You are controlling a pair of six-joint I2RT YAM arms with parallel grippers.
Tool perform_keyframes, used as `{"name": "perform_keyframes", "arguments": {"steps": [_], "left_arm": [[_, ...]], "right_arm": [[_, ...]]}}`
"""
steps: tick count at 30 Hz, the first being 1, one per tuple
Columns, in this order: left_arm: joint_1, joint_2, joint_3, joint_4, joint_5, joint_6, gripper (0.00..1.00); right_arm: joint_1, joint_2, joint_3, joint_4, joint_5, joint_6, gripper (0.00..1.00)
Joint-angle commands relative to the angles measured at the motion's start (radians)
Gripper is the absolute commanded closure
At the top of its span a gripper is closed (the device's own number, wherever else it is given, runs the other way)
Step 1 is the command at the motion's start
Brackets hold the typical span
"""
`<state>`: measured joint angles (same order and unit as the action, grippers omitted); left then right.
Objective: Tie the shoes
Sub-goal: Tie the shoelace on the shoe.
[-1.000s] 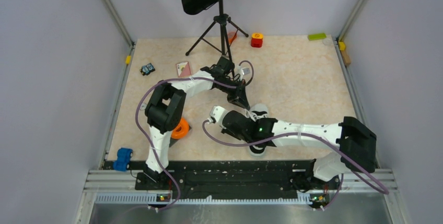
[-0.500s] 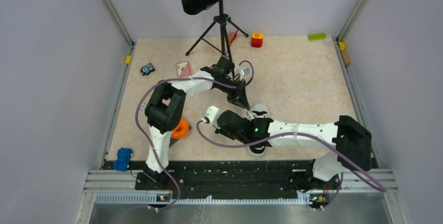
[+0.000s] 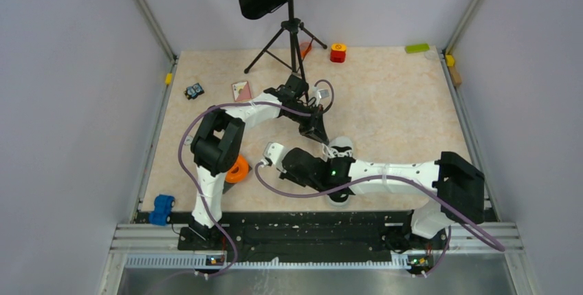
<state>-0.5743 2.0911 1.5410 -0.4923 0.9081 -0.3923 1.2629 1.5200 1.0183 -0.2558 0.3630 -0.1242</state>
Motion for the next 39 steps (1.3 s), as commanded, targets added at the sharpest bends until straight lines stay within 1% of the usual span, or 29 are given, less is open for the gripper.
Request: {"name": "perform_keyframes", "arguments": {"steps": [1, 10, 11, 12, 13, 15, 17, 20, 22, 25, 27, 28, 31, 33, 34, 36, 38, 39], "left_arm": [[0.005, -0.004, 0.0, 0.024, 0.021, 0.004, 1.0], [0.004, -0.005, -0.002, 0.024, 0.021, 0.003, 1.0], [0.005, -0.005, -0.003, 0.024, 0.021, 0.003, 1.0], [0.004, -0.006, -0.005, 0.024, 0.021, 0.003, 1.0], [0.004, -0.006, -0.006, 0.024, 0.019, 0.004, 1.0], [0.004, -0.008, -0.008, 0.024, 0.02, 0.003, 1.0], [0.004, -0.01, -0.011, 0.025, 0.02, 0.003, 1.0], [0.005, -0.016, -0.014, 0.025, 0.018, 0.004, 1.0], [0.004, -0.022, -0.016, 0.023, 0.015, 0.006, 1.0], [0.004, -0.036, -0.02, 0.017, 0.012, 0.007, 1.0], [0.004, -0.051, -0.028, 0.016, 0.012, 0.009, 1.0], [0.004, -0.059, -0.034, 0.015, 0.012, 0.009, 1.0], [0.003, -0.083, -0.054, 0.014, 0.012, 0.011, 1.0], [0.002, -0.101, -0.069, 0.014, 0.013, 0.013, 1.0], [0.001, -0.111, -0.078, 0.014, 0.014, 0.013, 1.0], [-0.003, -0.124, -0.089, 0.014, 0.012, 0.015, 1.0], [-0.009, -0.129, -0.096, 0.013, 0.01, 0.015, 1.0], [-0.011, -0.129, -0.097, 0.011, 0.008, 0.017, 1.0]], "right_arm": [[0.023, 0.011, 0.062, 0.046, -0.012, -0.009, 1.0], [0.028, 0.016, 0.066, 0.06, -0.008, 0.002, 1.0], [0.028, 0.017, 0.067, 0.056, 0.002, 0.009, 0.97], [0.029, 0.015, 0.068, 0.051, 0.016, 0.016, 0.82], [0.029, 0.011, 0.069, 0.047, 0.034, 0.023, 0.73], [0.028, -0.004, 0.061, 0.043, 0.063, 0.036, 0.64], [0.028, -0.031, 0.051, 0.044, 0.08, 0.052, 0.59], [0.027, -0.09, 0.032, 0.041, 0.106, 0.081, 0.58], [0.029, -0.158, 0.01, 0.037, 0.14, 0.112, 0.57], [0.01, -0.27, -0.043, 0.018, 0.213, 0.23, 0.53], [-0.055, -0.369, -0.093, -0.015, 0.207, 0.358, 0.52], [-0.117, -0.421, -0.122, -0.037, 0.171, 0.443, 0.52], [-0.355, -0.595, -0.265, -0.089, -0.004, 0.688, 0.52], [-0.538, -0.691, -0.356, -0.109, -0.162, 0.834, 0.54], [-0.626, -0.729, -0.406, -0.104, -0.255, 0.888, 0.55], [-0.757, -0.771, -0.494, -0.07, -0.423, 0.955, 0.57], [-0.822, -0.773, -0.554, -0.03, -0.528, 0.991, 0.59], [-0.825, -0.764, -0.571, -0.016, -0.543, 1.001, 0.59]]}}
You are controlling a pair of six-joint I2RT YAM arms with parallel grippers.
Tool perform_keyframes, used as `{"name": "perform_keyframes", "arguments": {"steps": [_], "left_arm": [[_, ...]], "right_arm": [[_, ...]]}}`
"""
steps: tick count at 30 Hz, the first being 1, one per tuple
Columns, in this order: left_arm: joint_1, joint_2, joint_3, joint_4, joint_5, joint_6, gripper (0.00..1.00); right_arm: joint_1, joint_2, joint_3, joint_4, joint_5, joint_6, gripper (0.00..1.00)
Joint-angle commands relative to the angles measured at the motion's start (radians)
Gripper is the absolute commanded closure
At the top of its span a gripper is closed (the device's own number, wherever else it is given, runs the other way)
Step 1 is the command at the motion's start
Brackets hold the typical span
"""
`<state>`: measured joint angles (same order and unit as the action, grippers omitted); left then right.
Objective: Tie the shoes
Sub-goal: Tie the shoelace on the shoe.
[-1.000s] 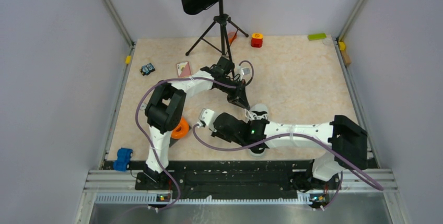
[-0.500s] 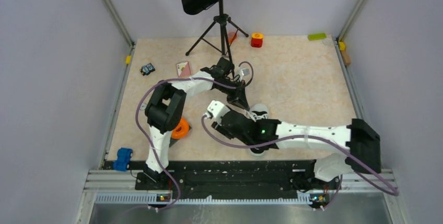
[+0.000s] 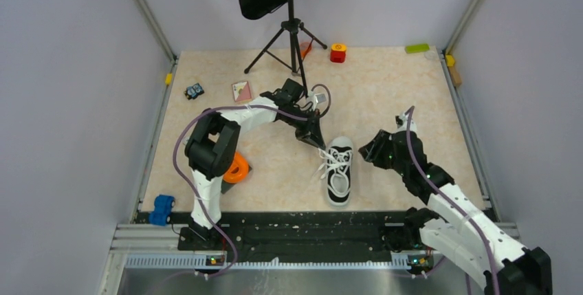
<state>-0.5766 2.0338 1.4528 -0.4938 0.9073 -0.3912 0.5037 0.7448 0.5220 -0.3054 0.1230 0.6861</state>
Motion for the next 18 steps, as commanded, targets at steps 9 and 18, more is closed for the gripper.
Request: {"name": "perform_keyframes", "arguments": {"steps": [9, 18], "left_arm": [[-0.019, -0.067, -0.009, 0.004, 0.004, 0.02, 1.0], [-0.024, -0.064, -0.011, 0.006, 0.006, 0.022, 1.0]], "right_arm": [[-0.067, 0.113, -0.084, 0.125, -0.334, 0.196, 0.6], [-0.066, 0.179, -0.093, 0.162, -0.352, 0.163, 0.61]]}}
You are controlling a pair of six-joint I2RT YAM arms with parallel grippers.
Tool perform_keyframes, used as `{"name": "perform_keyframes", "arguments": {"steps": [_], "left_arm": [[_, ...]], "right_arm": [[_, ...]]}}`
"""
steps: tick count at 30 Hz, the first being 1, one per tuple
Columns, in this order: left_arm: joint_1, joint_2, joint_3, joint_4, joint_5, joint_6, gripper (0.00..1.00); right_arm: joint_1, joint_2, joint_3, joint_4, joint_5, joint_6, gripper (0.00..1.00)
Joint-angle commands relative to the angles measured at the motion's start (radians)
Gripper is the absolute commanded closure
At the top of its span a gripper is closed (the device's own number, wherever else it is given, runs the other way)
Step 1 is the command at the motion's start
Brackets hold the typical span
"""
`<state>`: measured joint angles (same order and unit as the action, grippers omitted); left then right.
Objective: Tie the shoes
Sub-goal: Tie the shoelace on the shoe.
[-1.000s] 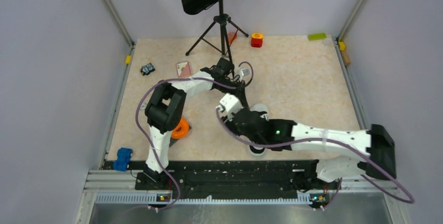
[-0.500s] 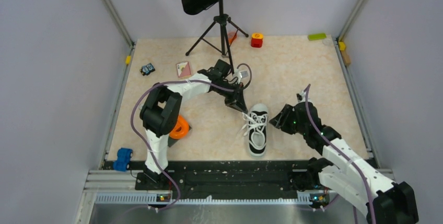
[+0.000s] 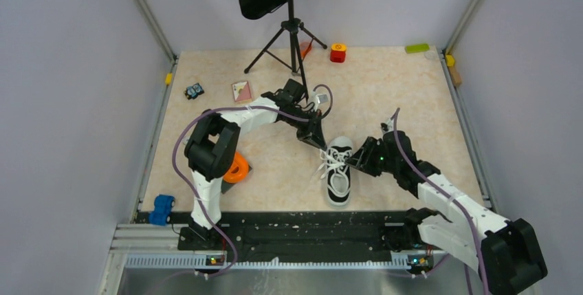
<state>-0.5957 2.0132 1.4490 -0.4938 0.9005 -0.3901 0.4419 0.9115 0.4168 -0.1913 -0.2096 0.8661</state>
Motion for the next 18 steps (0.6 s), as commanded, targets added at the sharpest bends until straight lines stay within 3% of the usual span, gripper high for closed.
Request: {"name": "perform_keyframes", "arguments": {"steps": [1, 10, 18], "left_arm": [[-0.005, -0.044, -0.007, 0.006, 0.012, 0.02, 1.0], [-0.009, -0.045, -0.007, 0.009, 0.014, 0.017, 1.0], [-0.009, -0.052, -0.009, 0.009, 0.012, 0.017, 1.0]], "right_arm": [[-0.005, 0.012, 0.01, 0.041, -0.016, -0.021, 0.61], [-0.005, -0.019, 0.002, 0.017, -0.001, -0.037, 0.66], [-0.004, -0.03, 0.049, -0.002, 0.089, -0.036, 0.55]]}}
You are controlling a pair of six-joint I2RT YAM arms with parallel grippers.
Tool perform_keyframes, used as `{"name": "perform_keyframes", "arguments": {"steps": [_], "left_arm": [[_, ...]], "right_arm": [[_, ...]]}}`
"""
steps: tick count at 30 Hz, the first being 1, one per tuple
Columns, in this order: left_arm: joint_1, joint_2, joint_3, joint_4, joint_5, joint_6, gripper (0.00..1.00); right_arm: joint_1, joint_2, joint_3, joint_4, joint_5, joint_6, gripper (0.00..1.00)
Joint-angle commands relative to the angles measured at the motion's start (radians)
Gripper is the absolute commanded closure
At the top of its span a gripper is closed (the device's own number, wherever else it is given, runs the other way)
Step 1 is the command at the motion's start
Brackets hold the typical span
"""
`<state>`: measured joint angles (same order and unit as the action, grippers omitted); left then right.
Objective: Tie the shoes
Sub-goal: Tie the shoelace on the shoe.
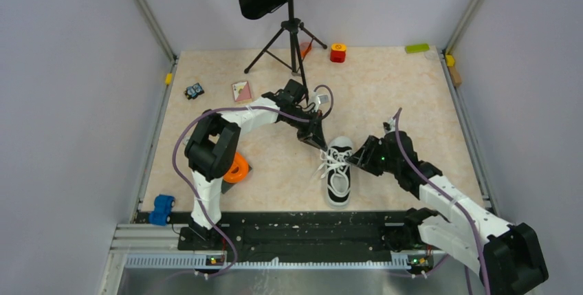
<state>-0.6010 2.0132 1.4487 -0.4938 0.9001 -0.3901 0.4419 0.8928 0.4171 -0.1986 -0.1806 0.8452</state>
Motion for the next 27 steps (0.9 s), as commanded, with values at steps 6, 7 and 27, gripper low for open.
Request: {"name": "perform_keyframes", "arguments": {"steps": [6, 7, 27], "left_arm": [[-0.004, -0.054, -0.007, 0.008, 0.013, 0.017, 1.0], [-0.005, -0.055, -0.008, 0.008, 0.013, 0.019, 1.0], [-0.009, -0.048, 0.002, 0.011, 0.016, 0.013, 1.0]], "right_arm": [[-0.005, 0.052, 0.058, 0.053, 0.048, -0.023, 0.56], [-0.004, 0.054, 0.056, 0.058, 0.038, -0.025, 0.56], [0.01, 0.077, 0.044, 0.038, -0.057, -0.1, 0.68]]}}
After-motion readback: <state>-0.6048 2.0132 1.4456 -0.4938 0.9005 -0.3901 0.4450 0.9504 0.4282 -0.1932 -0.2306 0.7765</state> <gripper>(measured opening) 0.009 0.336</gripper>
